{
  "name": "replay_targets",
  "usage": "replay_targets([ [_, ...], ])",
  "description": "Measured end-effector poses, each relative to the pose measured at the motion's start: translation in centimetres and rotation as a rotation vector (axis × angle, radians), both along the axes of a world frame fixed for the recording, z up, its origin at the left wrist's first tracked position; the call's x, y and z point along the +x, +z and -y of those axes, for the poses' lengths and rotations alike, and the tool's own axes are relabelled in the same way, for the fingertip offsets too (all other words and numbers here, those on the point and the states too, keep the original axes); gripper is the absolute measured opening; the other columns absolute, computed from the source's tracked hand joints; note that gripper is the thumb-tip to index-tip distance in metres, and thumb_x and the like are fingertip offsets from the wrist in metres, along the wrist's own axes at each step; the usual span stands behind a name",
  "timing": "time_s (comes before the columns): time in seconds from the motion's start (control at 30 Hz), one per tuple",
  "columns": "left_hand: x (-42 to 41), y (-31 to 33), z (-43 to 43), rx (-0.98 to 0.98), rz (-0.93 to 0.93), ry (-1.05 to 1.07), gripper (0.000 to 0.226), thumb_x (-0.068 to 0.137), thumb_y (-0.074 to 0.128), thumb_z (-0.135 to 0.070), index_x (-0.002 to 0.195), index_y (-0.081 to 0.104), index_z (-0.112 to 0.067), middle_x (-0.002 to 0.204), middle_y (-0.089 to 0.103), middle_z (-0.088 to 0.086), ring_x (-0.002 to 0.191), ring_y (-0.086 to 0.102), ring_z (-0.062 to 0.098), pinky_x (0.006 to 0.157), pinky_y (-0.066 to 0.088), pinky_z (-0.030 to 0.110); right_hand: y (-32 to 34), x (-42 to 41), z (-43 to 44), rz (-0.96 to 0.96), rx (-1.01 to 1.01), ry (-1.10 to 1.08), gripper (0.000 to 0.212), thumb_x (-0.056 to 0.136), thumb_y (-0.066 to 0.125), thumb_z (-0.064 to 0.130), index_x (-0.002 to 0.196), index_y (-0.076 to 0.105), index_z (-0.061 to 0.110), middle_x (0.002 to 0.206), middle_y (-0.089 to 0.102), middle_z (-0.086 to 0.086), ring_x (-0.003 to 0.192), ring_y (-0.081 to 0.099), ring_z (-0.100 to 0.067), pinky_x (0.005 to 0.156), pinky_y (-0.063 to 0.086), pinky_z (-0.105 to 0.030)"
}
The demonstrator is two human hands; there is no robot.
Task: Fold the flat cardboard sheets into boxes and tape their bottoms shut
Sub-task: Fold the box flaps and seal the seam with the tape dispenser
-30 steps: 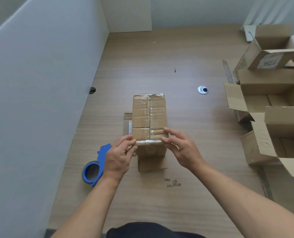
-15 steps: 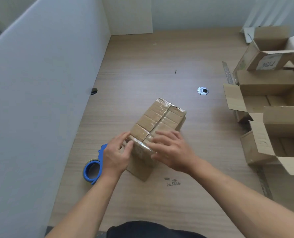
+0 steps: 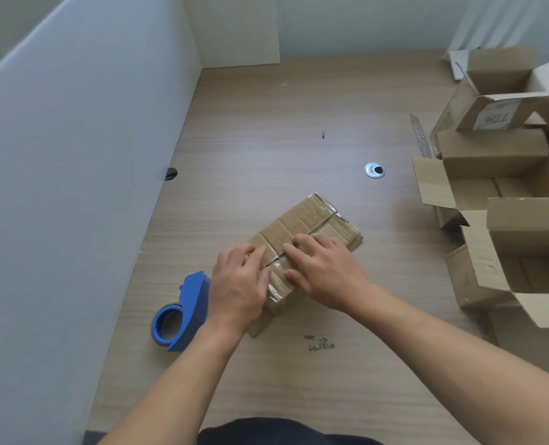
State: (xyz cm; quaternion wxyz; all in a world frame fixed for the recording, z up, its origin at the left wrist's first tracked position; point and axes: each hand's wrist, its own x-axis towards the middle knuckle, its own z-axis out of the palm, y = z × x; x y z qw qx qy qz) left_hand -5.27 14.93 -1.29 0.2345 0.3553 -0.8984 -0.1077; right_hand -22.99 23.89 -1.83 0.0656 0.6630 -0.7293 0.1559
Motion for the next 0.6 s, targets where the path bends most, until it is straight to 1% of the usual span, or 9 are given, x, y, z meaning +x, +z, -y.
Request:
replay_targets([
  [0.03, -0.3, 0.1, -0.3, -0.018, 0.026, -0.032, 0.039, 0.091, 0.054, -0.035, 0.117, 0.069, -0.011, 0.113, 0.063, 0.006, 0.102, 0.053, 0.027, 0.088, 0.05, 0.038, -0.2, -0.1, 0.0, 0.005, -0.009, -0.002, 0.05, 0.089, 0.044, 0.052, 0.12, 0.065, 0.019, 0.117, 0.062, -0.003, 0.101, 0.06, -0.03, 0.079, 0.052, -0.041],
  [0.1, -0.5, 0.0, -0.9, -0.034, 0.079, -0.104, 0.041, 0.093, 0.05, -0.038, 0.117, 0.07, -0.011, 0.113, 0.064, 0.004, 0.102, 0.055, 0.026, 0.086, 0.052, 0.04, -0.4, -0.3, -0.1, 0.012, -0.033, 0.001, 0.047, 0.091, 0.045, 0.049, 0.119, 0.066, 0.018, 0.117, 0.063, -0.003, 0.102, 0.06, -0.03, 0.079, 0.052, -0.042],
  [0.2, -0.2, -0.7, -0.4, -0.077, 0.101, -0.155, 0.039, 0.096, 0.051, -0.035, 0.12, 0.069, -0.01, 0.114, 0.063, 0.002, 0.102, 0.057, 0.026, 0.086, 0.053, 0.041, -0.5, -1.2, -0.1, 0.003, -0.04, 0.007, 0.042, 0.094, 0.044, 0.047, 0.117, 0.067, 0.021, 0.117, 0.063, 0.0, 0.105, 0.06, -0.027, 0.083, 0.051, -0.042],
  [0.3, 0.3, -0.9, 0.4, -0.113, 0.105, -0.204, 0.038, 0.098, 0.051, -0.033, 0.121, 0.069, -0.008, 0.115, 0.064, 0.003, 0.102, 0.058, 0.027, 0.088, 0.052, 0.041, -0.2, -2.8, -0.4, -0.028, -0.014, -0.052, 0.042, 0.093, 0.043, 0.051, 0.118, 0.068, 0.027, 0.118, 0.063, 0.002, 0.111, 0.058, -0.026, 0.089, 0.045, -0.041],
  [0.4, 0.6, -0.6, 1.5, -0.176, 0.119, -0.285, 0.035, 0.094, 0.053, -0.03, 0.116, 0.069, -0.008, 0.111, 0.064, 0.004, 0.1, 0.058, 0.027, 0.091, 0.049, 0.037, 0.4, -4.1, -0.9, -0.065, -0.005, -0.104, 0.039, 0.091, 0.043, 0.051, 0.111, 0.069, 0.028, 0.114, 0.064, 0.002, 0.112, 0.058, -0.028, 0.09, 0.042, -0.043],
  [0.47, 0.4, -0.2, 2.3, -0.194, 0.164, -0.3, 0.03, 0.09, 0.051, -0.026, 0.107, 0.069, -0.008, 0.106, 0.064, 0.006, 0.094, 0.058, 0.028, 0.087, 0.05, 0.039, 0.6, -3.7, -1.0, -0.069, -0.001, -0.13, 0.036, 0.091, 0.043, 0.05, 0.104, 0.068, 0.027, 0.108, 0.064, 0.002, 0.107, 0.058, -0.029, 0.085, 0.043, -0.043],
  [0.53, -0.6, 0.5, 2.2, -0.176, 0.229, -0.232, 0.027, 0.083, 0.049, -0.021, 0.1, 0.068, -0.01, 0.101, 0.063, 0.006, 0.087, 0.056, 0.03, 0.077, 0.053, 0.044, 0.6, -2.7, -1.0, -0.049, 0.002, -0.189, 0.034, 0.09, 0.043, 0.05, 0.094, 0.066, 0.025, 0.101, 0.062, 0.003, 0.1, 0.057, -0.028, 0.074, 0.041, -0.038],
  [0.6, -1.9, 1.2, 1.0, -0.131, 0.295, -0.146, 0.028, 0.077, 0.052, -0.022, 0.099, 0.066, -0.012, 0.1, 0.062, 0.006, 0.086, 0.055, 0.031, 0.069, 0.052, 0.043, 0.7, -1.6, -1.0, -0.058, -0.002, -0.242, 0.031, 0.09, 0.044, 0.049, 0.09, 0.063, 0.024, 0.098, 0.061, 0.003, 0.096, 0.055, -0.028, 0.067, 0.036, -0.035],
])
